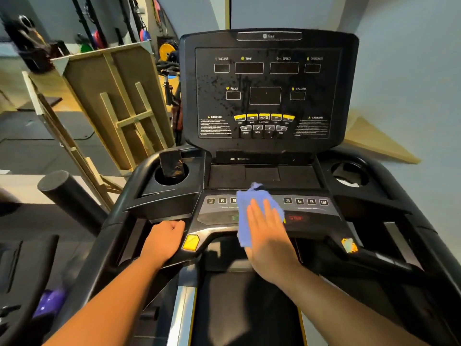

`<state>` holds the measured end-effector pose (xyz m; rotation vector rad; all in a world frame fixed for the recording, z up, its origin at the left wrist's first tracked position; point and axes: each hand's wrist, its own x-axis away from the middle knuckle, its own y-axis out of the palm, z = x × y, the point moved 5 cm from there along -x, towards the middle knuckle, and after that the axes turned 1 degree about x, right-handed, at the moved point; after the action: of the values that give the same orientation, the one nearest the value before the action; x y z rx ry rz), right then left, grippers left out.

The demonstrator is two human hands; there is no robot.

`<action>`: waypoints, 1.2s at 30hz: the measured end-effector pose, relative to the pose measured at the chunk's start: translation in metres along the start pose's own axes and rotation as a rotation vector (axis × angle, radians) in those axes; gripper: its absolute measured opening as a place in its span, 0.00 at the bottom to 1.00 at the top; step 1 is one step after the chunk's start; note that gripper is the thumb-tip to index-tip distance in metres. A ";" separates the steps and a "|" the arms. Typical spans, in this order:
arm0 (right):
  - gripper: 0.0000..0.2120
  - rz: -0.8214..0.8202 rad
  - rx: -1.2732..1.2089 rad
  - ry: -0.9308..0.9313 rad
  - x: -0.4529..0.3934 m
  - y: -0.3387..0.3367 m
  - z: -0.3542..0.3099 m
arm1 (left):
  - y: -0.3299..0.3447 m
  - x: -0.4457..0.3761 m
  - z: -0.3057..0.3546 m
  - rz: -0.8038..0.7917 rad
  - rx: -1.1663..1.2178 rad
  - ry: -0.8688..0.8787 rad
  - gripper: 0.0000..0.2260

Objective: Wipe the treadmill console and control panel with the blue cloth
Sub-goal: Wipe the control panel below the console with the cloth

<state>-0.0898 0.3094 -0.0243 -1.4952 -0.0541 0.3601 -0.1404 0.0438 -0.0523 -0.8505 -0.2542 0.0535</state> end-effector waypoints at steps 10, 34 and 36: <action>0.23 0.182 -0.023 0.237 0.045 -0.016 0.089 | 0.001 -0.001 0.003 0.012 -0.003 0.009 0.20; 0.39 0.221 0.012 0.064 0.061 0.012 0.112 | 0.003 0.000 -0.002 -0.001 -0.024 0.010 0.21; 0.42 0.249 -0.003 0.245 0.088 0.004 0.136 | 0.001 -0.001 0.001 0.009 -0.029 0.014 0.20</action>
<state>-0.0421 0.4640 -0.0328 -1.5432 0.3289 0.3730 -0.1415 0.0450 -0.0530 -0.8803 -0.2387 0.0528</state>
